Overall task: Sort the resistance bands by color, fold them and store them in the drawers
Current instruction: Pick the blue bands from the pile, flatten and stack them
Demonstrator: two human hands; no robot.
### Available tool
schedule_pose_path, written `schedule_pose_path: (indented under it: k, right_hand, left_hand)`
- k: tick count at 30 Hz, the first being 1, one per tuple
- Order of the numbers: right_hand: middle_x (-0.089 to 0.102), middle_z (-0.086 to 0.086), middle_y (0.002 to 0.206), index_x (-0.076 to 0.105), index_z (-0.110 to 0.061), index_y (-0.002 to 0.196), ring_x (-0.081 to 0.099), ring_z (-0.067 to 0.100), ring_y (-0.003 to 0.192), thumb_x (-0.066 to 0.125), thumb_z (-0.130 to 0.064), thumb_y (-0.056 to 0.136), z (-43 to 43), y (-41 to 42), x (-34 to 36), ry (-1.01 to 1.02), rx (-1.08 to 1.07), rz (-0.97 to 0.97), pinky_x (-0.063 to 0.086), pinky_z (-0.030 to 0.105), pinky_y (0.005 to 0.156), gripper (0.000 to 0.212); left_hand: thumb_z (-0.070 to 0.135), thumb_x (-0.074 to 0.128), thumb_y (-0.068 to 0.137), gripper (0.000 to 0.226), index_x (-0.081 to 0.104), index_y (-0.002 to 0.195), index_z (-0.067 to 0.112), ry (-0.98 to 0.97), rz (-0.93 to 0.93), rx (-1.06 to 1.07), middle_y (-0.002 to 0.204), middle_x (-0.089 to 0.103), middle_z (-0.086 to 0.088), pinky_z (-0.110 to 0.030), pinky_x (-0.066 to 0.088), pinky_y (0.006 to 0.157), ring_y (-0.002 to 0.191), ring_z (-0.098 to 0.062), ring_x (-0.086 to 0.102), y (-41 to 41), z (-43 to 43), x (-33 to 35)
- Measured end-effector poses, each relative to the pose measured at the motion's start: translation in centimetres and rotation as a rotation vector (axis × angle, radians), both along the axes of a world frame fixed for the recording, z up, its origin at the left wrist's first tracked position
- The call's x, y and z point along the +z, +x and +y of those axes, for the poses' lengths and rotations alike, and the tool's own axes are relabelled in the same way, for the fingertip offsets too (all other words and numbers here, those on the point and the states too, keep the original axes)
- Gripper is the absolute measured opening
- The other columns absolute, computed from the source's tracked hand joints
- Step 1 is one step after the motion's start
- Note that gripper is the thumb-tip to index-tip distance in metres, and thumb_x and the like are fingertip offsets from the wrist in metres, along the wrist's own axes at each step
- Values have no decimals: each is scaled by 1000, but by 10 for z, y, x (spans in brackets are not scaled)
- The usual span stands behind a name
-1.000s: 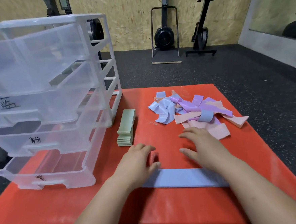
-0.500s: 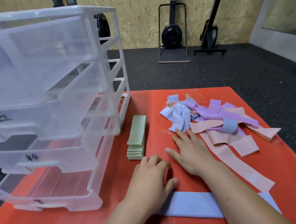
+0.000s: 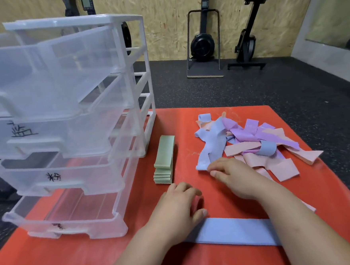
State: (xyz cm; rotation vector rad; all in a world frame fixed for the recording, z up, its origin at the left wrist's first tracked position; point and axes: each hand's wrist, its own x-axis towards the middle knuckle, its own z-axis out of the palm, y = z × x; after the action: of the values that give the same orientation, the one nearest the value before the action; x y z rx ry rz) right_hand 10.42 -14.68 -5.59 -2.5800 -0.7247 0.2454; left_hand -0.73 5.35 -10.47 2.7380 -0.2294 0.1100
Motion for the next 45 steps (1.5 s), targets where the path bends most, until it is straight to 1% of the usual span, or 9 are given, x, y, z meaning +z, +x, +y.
schedule_pose_path:
  k: [5, 8, 14, 19, 23, 25, 29, 34, 45]
  right_hand:
    - [76, -24, 91, 81, -38, 90, 68, -2, 88, 77, -41, 89, -52, -25, 23, -11, -133, 43, 56, 34, 88, 5]
    - [73, -29, 77, 80, -39, 72, 66, -7, 76, 84, -46, 80, -83, -36, 33, 1, -282, 5, 54, 29, 75, 12]
    - [68, -13, 69, 69, -26, 65, 63, 7, 73, 89, -47, 74, -90, -40, 1, -150, -455, -87, 37, 28, 57, 30]
    - [60, 1, 104, 52, -23, 102, 61, 25, 92, 84, -51, 77, -78, -36, -15, -260, -492, -122, 41, 35, 68, 50]
    - [69, 1, 111, 58, -24, 115, 63, 26, 107, 83, -35, 82, -76, -31, -12, -275, -499, 7, 47, 33, 78, 43]
    - [71, 2, 107, 63, -25, 116, 63, 25, 105, 80, -20, 81, -76, -31, -1, -194, -521, -28, 43, 31, 76, 39]
    - [67, -5, 91, 70, -21, 103, 61, 14, 80, 67, -5, 83, -76, -42, 49, 322, -404, -482, 43, 29, 70, 26]
    - [72, -6, 99, 64, -33, 97, 63, 0, 80, 71, 1, 79, -101, -44, 43, 199, -429, -164, 41, 13, 68, 39]
    - [75, -18, 99, 67, -29, 111, 68, -1, 95, 69, -2, 93, -111, -77, 60, 471, -281, -292, 53, 19, 81, 32]
  left_hand:
    - [57, 64, 93, 54, 55, 142, 35, 26, 41, -47, 140, 53, 8, -42, 44, 110, 130, -20, 46, -6, -4, 6]
    - [56, 65, 93, 55, 55, 143, 35, 39, 64, -53, 139, 53, 6, -43, 45, 109, 131, -21, 47, -9, -7, 11]
    - [58, 63, 93, 58, 53, 145, 35, 99, 76, -41, 140, 53, 5, -45, 46, 108, 130, -23, 46, -11, -17, 13]
    - [58, 61, 93, 57, 53, 145, 36, 111, 69, -11, 140, 53, 5, -46, 47, 106, 128, -24, 48, -9, -22, 14]
    - [57, 61, 94, 56, 53, 145, 35, 123, 69, 0, 140, 53, 5, -46, 48, 106, 128, -24, 49, -6, -23, 15]
    - [55, 62, 95, 55, 53, 145, 34, 104, 73, 14, 140, 53, 5, -45, 48, 106, 129, -24, 50, -6, -24, 16]
    - [52, 63, 97, 52, 55, 144, 32, 30, 47, 35, 138, 54, 5, -42, 50, 103, 127, -22, 52, -5, -27, 21]
    - [40, 63, 97, 45, 58, 141, 31, -57, -9, 45, 138, 53, 6, -40, 52, 98, 124, -20, 56, -12, -35, 33]
    - [40, 68, 99, 41, 62, 138, 32, -264, -173, 4, 133, 59, 11, -39, 52, 100, 120, -13, 61, -20, -55, 47]
